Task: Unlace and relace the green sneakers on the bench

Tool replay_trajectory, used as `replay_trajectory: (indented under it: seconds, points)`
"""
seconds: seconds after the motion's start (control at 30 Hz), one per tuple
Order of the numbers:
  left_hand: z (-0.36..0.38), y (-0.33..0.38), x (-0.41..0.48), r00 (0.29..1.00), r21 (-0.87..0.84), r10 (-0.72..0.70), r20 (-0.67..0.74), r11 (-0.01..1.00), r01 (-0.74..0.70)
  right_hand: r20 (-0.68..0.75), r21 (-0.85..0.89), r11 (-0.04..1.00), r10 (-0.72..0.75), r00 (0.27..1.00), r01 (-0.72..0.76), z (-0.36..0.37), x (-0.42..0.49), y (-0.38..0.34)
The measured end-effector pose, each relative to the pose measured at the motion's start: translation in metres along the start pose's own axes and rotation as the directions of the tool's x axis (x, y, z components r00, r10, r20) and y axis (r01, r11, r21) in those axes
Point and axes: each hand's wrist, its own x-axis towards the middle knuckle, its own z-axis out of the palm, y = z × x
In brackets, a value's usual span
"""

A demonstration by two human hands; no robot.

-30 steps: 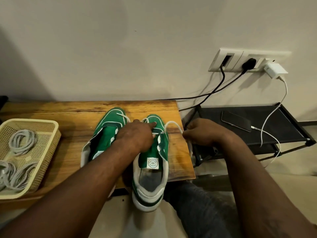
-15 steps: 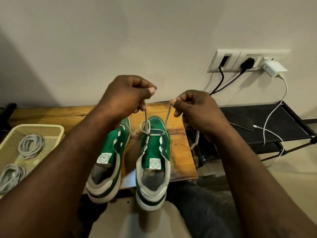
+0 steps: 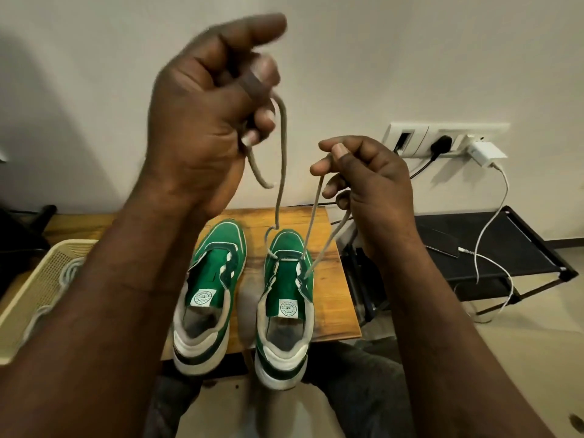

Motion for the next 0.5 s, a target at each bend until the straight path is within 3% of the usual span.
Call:
replay_trajectory:
  seconds: [0.1, 0.17, 0.27, 0.5]
  points:
    - [-0.011, 0.012, 0.006, 0.997, 0.026, 0.075, 0.007, 0.997, -0.075, -0.019, 0.01, 1.0, 0.001, 1.0, -0.001, 0.0, -0.001, -0.002]
    - [-0.011, 0.007, 0.002, 1.0, 0.089, -0.022, -0.01, 0.996, 0.022, -0.015, 0.018, 1.0, -0.006, 1.0, 0.006, 0.002, -0.001, -0.005]
    - [-0.003, 0.001, -0.006, 0.989, 0.046, -0.15, -0.02, 0.988, 0.151, 0.006, 0.028, 0.999, -0.029, 1.0, 0.029, 0.004, 0.0, -0.013]
    - [0.007, 0.037, -0.005, 0.989, -0.104, 0.146, 0.036, 0.985, -0.141, -0.007, 0.069, 0.99, -0.119, 0.993, 0.12, 0.006, -0.002, -0.027]
